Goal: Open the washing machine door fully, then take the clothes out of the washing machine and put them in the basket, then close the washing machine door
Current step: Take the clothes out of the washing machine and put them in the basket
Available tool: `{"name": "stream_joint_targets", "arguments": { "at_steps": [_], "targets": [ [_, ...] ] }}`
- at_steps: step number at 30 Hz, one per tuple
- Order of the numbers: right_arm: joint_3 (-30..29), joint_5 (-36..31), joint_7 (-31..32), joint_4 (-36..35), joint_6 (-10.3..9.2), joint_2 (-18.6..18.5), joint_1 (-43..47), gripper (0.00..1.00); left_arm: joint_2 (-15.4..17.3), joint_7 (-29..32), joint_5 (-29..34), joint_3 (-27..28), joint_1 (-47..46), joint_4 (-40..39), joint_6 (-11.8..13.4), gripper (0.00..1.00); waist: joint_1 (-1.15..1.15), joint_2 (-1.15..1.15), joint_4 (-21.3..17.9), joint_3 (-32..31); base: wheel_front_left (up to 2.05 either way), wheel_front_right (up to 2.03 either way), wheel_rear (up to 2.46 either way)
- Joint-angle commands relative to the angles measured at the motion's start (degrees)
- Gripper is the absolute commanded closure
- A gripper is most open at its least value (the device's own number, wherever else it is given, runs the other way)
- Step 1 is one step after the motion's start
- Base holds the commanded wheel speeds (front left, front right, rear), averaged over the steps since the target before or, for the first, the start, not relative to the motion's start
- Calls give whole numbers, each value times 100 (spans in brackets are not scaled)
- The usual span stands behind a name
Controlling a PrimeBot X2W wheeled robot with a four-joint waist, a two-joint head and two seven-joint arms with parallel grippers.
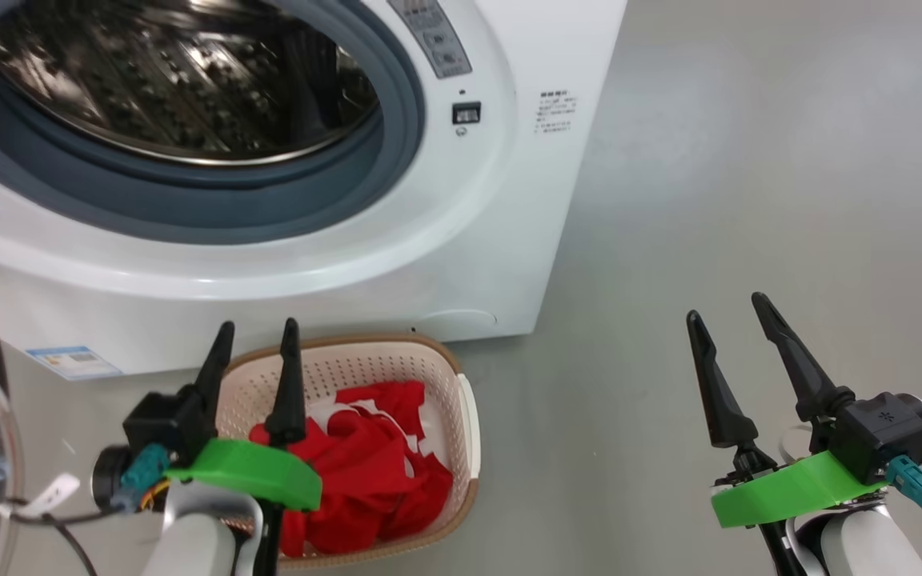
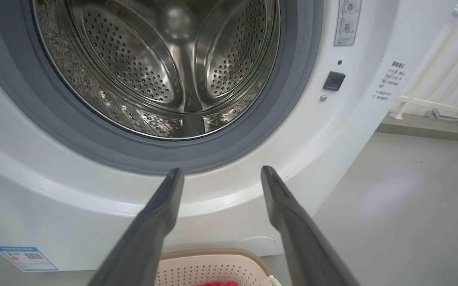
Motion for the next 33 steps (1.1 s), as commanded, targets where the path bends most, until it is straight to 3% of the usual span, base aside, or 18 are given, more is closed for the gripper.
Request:
{"name": "stream_joint_targets", "arguments": {
  "at_steps": [1, 19, 33],
  "targets": [
    [75, -62, -36, -115, 36, -39, 65, 0, 86, -70, 74, 143, 191, -367, 96, 0, 0, 0, 133, -264, 0, 0, 0],
    [-156, -189, -36, -203, 36, -39, 476, 0, 90, -70, 538, 371, 1217, -1730, 307, 0, 0, 0, 314, -685, 0, 0, 0],
    [-262, -169, -36, -248, 36, -39, 767, 0, 150, -70, 480, 518, 1920, -2091, 299, 0, 0, 0, 295, -1077, 0, 0, 0]
  ]
}}
